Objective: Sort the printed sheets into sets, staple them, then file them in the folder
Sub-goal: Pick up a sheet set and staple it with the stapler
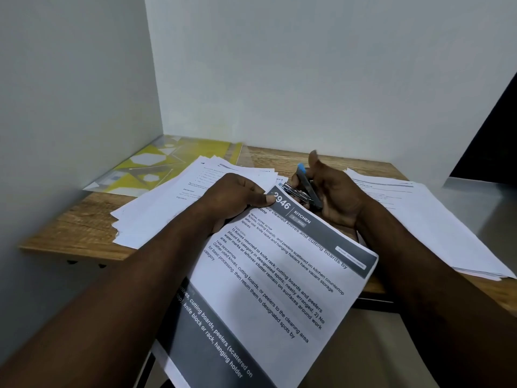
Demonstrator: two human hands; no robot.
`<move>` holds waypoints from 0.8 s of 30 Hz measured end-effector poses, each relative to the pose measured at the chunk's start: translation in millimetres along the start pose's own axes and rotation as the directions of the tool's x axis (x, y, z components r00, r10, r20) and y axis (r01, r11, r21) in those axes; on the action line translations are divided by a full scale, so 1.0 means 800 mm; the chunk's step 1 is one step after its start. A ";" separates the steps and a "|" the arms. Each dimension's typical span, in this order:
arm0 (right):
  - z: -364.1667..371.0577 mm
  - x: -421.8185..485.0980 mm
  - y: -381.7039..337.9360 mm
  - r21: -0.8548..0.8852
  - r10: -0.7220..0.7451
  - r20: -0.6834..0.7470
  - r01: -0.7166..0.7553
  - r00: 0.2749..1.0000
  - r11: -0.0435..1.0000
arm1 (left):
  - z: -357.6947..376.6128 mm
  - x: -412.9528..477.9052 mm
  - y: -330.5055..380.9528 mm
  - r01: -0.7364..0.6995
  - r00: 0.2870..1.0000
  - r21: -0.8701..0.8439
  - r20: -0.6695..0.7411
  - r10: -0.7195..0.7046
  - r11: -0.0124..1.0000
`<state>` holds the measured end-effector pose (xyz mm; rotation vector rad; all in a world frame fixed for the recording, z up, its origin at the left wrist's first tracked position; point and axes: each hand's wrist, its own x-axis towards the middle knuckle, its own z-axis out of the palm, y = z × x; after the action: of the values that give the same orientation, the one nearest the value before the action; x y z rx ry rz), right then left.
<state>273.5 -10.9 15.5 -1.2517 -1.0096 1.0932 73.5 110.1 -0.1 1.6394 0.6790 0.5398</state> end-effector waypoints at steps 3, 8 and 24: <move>0.001 0.000 -0.003 0.022 0.001 -0.001 -0.001 1.000 1.000 | 0.000 0.000 0.000 -0.004 1.000 -0.003 0.003 0.004 1.000; 0.009 0.000 0.003 -0.068 -0.050 -0.037 0.047 0.998 0.997 | 0.001 -0.002 0.000 -0.008 1.000 -0.016 0.013 0.009 1.000; 0.005 0.002 0.009 -0.453 -0.258 0.095 0.272 0.961 0.849 | 0.007 0.000 -0.002 -0.054 0.997 0.051 -0.044 0.057 0.997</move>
<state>269.3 -8.5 8.4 -1.4168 -1.4801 0.6733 77.3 106.4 -2.3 1.7010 0.6864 0.6056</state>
